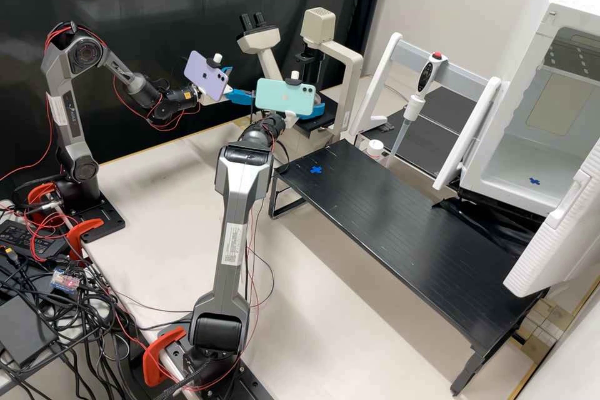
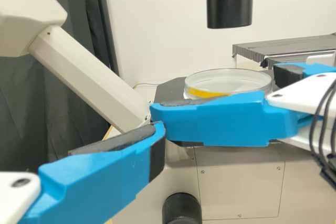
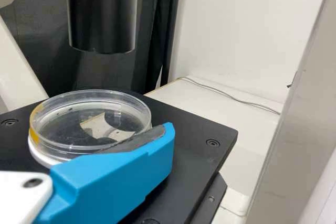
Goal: Move the petri dish to the bench
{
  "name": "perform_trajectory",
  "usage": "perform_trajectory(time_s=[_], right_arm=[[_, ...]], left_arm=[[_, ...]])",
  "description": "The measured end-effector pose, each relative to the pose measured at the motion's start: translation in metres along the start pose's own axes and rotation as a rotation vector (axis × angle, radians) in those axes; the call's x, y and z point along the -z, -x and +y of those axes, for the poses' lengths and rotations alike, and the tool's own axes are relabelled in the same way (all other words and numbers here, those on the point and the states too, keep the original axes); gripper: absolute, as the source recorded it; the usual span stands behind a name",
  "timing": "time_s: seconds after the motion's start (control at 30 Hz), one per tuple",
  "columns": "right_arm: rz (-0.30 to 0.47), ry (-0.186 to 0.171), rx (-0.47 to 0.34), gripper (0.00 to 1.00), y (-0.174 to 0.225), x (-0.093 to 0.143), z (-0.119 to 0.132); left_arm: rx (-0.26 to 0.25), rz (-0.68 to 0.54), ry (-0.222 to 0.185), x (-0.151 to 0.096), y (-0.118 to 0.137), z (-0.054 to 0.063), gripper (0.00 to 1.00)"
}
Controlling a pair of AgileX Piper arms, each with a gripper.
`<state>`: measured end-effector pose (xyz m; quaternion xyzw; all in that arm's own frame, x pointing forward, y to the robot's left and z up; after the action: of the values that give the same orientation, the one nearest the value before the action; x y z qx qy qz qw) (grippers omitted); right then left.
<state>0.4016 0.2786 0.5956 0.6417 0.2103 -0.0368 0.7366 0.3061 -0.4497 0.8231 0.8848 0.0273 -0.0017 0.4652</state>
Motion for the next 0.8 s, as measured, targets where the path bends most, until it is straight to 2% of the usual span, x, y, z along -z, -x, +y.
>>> perform_trajectory(time_s=[0.37, 0.6, 0.63, 0.8], right_arm=[[-0.016, -0.006, 0.051, 0.0, -0.002, -0.006, 0.0], [-0.011, 0.009, 0.082, 0.0, 0.0, -0.009, -0.002], [-0.013, 0.013, 0.088, 1.0, 0.0, -0.011, -0.003], [-0.019, 0.01, 0.097, 1.0, 0.003, -0.013, -0.004]], left_arm=[[0.0, 0.0, 0.0, 0.0, 0.0, 0.0, 1.0], [0.0, 0.0, 0.0, 0.0, 0.0, 0.0, 1.0], [0.0, 0.0, 0.0, 0.0, 0.0, 0.0, 1.0], [0.0, 0.0, 0.0, 0.0, 0.0, 0.0, 1.0]])
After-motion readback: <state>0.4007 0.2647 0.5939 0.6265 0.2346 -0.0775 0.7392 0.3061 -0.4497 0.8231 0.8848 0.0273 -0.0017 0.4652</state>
